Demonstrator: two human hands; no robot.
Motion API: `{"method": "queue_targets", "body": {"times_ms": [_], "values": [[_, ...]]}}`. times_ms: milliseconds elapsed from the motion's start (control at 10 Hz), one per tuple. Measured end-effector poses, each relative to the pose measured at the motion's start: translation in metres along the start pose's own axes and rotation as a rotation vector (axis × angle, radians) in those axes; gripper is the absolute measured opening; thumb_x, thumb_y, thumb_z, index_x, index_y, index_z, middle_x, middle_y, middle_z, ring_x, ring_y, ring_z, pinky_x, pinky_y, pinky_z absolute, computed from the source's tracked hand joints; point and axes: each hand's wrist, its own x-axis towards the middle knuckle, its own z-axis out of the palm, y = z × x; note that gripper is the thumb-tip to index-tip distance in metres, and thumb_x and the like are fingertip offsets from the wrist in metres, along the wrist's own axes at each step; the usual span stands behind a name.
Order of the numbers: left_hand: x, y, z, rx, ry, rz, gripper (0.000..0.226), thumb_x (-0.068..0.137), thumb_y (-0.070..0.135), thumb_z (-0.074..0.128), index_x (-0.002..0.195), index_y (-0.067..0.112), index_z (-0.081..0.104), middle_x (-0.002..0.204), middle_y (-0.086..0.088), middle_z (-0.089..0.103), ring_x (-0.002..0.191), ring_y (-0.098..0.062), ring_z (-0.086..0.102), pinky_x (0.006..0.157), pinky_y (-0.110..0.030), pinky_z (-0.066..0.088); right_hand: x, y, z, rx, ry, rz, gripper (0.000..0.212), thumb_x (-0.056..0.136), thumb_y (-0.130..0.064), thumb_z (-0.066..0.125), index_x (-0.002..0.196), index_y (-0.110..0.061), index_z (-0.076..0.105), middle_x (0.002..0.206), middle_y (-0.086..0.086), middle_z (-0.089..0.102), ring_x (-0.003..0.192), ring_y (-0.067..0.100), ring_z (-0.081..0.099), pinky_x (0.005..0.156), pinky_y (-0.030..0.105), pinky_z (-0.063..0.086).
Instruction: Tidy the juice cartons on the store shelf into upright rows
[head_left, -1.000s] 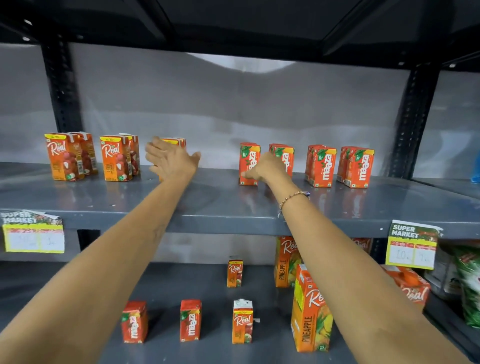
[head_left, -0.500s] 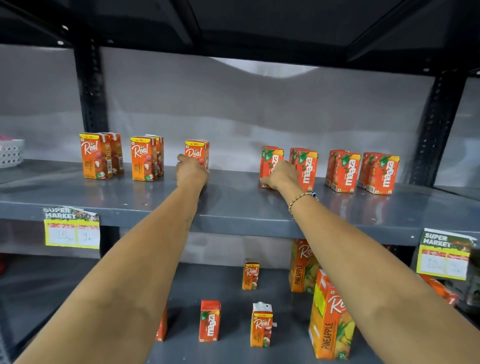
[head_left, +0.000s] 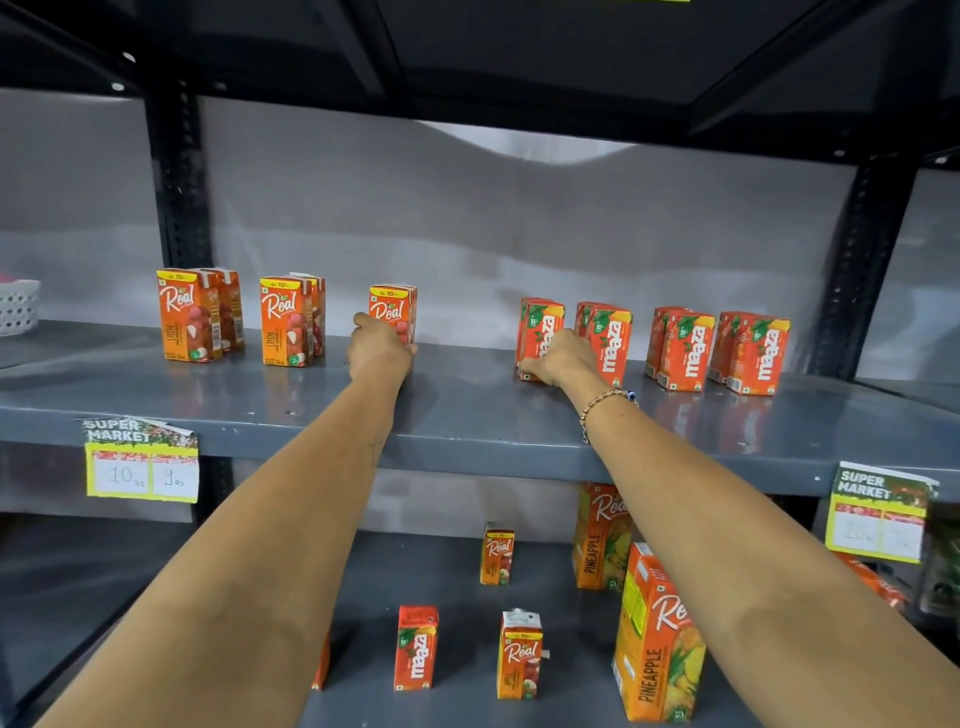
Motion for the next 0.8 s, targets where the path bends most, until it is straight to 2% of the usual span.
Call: {"method": "queue_targets", "body": {"times_ms": [400,600,700,800], "values": [[0.0,-0.002,-0.003,-0.023,-0.021,-0.003,0.072,0.082,0.028,0.07,0.136,0.006,0.028,0.134,-0.017,0.049,0.122,-0.036,0.05,0.1,-0.046,0.044,-0.004,0.001,-0.001,0.053,-0.022,0.015,0.064,0.081,-0.037,0.072,0.129,-0.005,0.044,0.126,0.013,0.057,0.111,0.03,0.058,0.087,0.034,0.045],[-0.002,-0.002,-0.005,-0.016,-0.041,-0.021,0.07,0.084,0.029,0.067,0.136,0.004,0.026,0.135,-0.019,0.048,0.123,-0.037,0.049,0.1,-0.044,0.042,-0.008,0.002,-0.005,0.033,-0.066,0.004,0.057,0.08,-0.036,0.071,0.122,-0.003,0.052,0.12,0.014,0.061,0.107,0.029,0.06,0.08,0.03,0.045],[-0.006,-0.003,-0.005,-0.022,-0.026,-0.005,0.066,0.085,0.025,0.066,0.135,0.001,0.028,0.135,-0.02,0.047,0.124,-0.036,0.048,0.1,-0.043,0.041,-0.013,0.003,-0.009,0.061,-0.101,0.009,0.052,0.083,-0.033,0.07,0.123,-0.004,0.054,0.12,0.014,0.062,0.107,0.029,0.06,0.083,0.032,0.046],[-0.015,0.0,-0.013,-0.016,0.081,0.054,0.063,0.085,0.021,0.065,0.134,-0.002,0.031,0.135,-0.021,0.045,0.124,-0.036,0.047,0.1,-0.041,0.041,-0.026,0.004,-0.019,0.04,-0.021,0.031,0.041,0.088,-0.024,0.065,0.123,-0.003,0.054,0.12,0.015,0.061,0.108,0.03,0.06,0.083,0.033,0.046]]}}
